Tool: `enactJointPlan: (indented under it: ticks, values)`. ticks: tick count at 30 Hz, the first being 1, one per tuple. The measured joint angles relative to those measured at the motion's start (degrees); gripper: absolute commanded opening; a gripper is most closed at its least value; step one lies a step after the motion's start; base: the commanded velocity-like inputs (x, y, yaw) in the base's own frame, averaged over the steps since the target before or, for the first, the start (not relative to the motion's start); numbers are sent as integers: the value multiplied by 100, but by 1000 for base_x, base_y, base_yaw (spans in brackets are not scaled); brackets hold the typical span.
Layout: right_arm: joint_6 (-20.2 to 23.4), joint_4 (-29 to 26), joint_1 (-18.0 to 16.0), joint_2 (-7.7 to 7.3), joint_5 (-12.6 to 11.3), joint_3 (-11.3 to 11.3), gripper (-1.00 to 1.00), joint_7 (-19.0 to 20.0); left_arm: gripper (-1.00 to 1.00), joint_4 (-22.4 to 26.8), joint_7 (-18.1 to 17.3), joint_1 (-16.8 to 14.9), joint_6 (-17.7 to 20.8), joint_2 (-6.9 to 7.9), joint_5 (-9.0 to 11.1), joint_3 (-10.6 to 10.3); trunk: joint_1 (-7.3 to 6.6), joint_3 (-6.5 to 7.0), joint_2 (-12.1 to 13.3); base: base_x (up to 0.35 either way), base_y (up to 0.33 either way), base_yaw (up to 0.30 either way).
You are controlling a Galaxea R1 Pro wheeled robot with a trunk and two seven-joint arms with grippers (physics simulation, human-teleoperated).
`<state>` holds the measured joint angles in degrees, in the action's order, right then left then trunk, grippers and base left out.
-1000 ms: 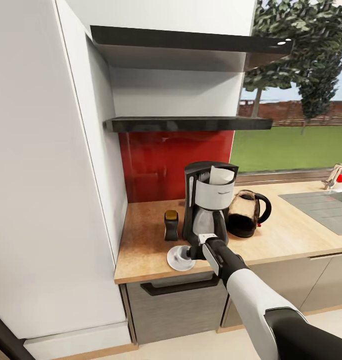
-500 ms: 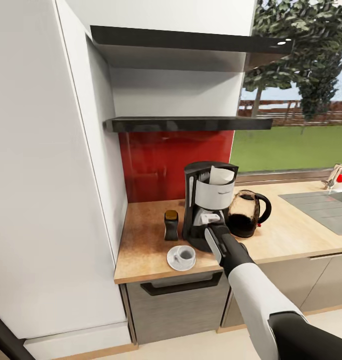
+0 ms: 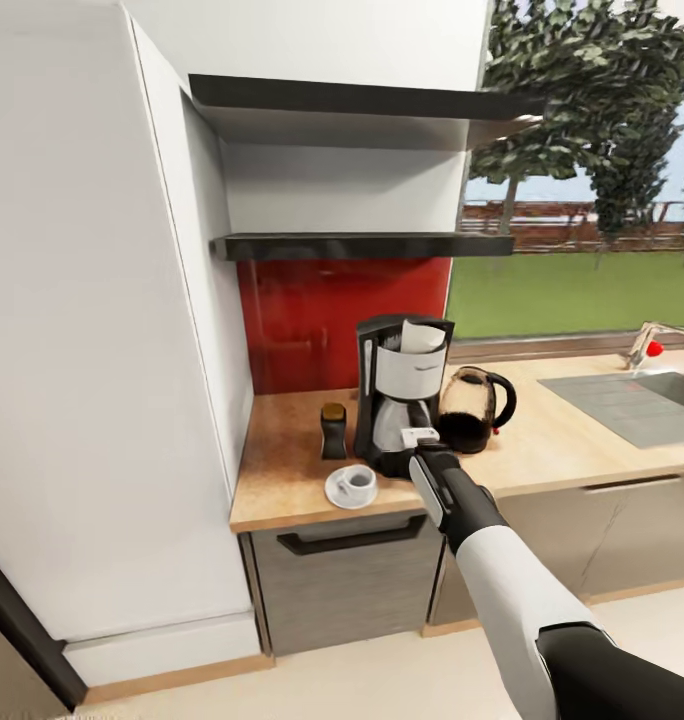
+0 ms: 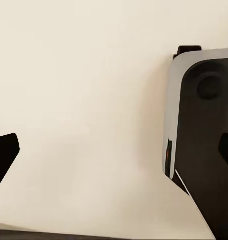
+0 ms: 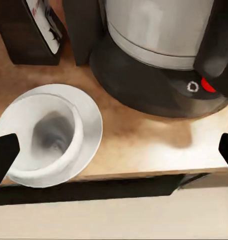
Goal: Set up a coffee station on the kitchen countertop: keep the coffee maker on the countertop, move the bottle of coffee from the kitchen shelf to the counter next to the coffee maker, place a paper coffee filter on top of the coffee maker, put the saucer next to the coffee maker with the coffee cup on the saucer, and place the electric kettle next to the coffee maker.
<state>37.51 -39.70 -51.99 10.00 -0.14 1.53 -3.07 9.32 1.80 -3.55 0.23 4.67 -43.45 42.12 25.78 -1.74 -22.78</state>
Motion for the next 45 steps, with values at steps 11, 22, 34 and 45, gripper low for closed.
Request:
enactJointPlan:
  ticks: [11,22,34,45]
  values:
    - [1,63,1,0,14,-1,100,-1,100,0,-6,-1,-6,0,0,2,0,59,-1,-334,0,-220]
    - [-430,2771,4,-1,44,9,100,-678,100,2,-17,-1,-23,0,4,-23,-2,99,-4,-185,0,-171]
    - [-2503,3830,2185,-152,48,11,100,-944,100,-1,-13,-1,-23,-27,5,-29,-3,100,-5,-2,0,-3]
    - [-2469,3832,3232,-531,57,23,100,276,100,-6,-13,-1,-11,-8,10,-35,-2,101,-5,0,0,0]
